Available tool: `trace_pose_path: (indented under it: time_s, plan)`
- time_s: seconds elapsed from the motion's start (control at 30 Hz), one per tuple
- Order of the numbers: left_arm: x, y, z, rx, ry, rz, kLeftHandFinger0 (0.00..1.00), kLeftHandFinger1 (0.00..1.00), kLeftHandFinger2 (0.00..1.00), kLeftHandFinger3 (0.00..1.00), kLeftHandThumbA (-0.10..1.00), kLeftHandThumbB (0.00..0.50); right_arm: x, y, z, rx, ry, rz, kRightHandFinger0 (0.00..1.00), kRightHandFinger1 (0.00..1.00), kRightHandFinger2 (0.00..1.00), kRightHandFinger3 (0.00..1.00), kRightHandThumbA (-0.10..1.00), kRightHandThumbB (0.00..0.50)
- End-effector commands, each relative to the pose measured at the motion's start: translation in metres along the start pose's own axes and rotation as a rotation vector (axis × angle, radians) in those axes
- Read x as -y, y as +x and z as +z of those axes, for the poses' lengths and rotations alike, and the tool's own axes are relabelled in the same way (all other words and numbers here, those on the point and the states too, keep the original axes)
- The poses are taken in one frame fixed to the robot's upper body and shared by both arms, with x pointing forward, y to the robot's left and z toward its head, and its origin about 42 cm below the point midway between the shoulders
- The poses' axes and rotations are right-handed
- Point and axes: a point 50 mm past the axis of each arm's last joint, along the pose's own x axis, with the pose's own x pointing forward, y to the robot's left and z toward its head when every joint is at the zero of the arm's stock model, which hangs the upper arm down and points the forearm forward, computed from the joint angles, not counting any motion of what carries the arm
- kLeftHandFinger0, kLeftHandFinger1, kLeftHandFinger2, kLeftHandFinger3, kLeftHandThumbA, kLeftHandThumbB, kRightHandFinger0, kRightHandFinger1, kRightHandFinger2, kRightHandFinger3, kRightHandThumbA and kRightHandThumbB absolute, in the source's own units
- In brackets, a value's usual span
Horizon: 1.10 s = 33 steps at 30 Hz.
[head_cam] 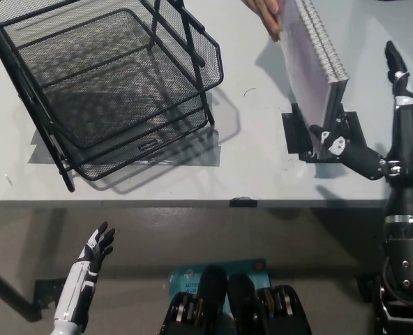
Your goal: A person hands a notebook to the robot and the robot grabs it with its right hand and places it in the file tray kept in the centre of the desk infront of it.
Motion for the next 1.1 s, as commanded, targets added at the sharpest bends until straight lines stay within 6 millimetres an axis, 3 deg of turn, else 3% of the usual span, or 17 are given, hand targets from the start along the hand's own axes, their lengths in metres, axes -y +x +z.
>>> trace_pose_path:
  time_s: [0.0,0.3,0.73,0.83,1.07]
  plan:
    - [-0.004,0.008,0.010,0.059,0.014,-0.010,1.00,1.00,1.00,1.00,1.00,0.500,-0.014,0.013,0.011,0.034,0.109,0.022,1.00,1.00,1.00,1.00,1.00,0.327]
    - [-0.004,0.009,0.010,0.066,0.013,-0.008,1.00,1.00,1.00,1.00,1.00,0.500,-0.029,0.021,0.007,0.034,0.138,0.049,1.00,1.00,1.00,1.00,1.00,0.387]
    - [-0.004,0.009,0.010,0.060,0.015,-0.012,1.00,1.00,1.00,1.00,1.00,0.500,-0.027,0.060,-0.002,-0.007,0.083,0.037,1.00,1.00,1.00,1.00,1.00,0.313]
    - [-0.003,0.009,0.011,0.053,0.010,-0.011,1.00,1.00,1.00,1.00,1.00,0.500,-0.028,0.071,-0.002,-0.010,0.082,0.031,1.00,1.00,1.00,1.00,1.00,0.337]
    - [-0.004,0.010,0.010,0.057,0.005,-0.015,1.00,1.00,1.00,1.00,1.00,0.500,-0.033,0.086,-0.012,-0.039,0.093,0.018,1.00,1.00,1.00,1.00,1.00,0.341]
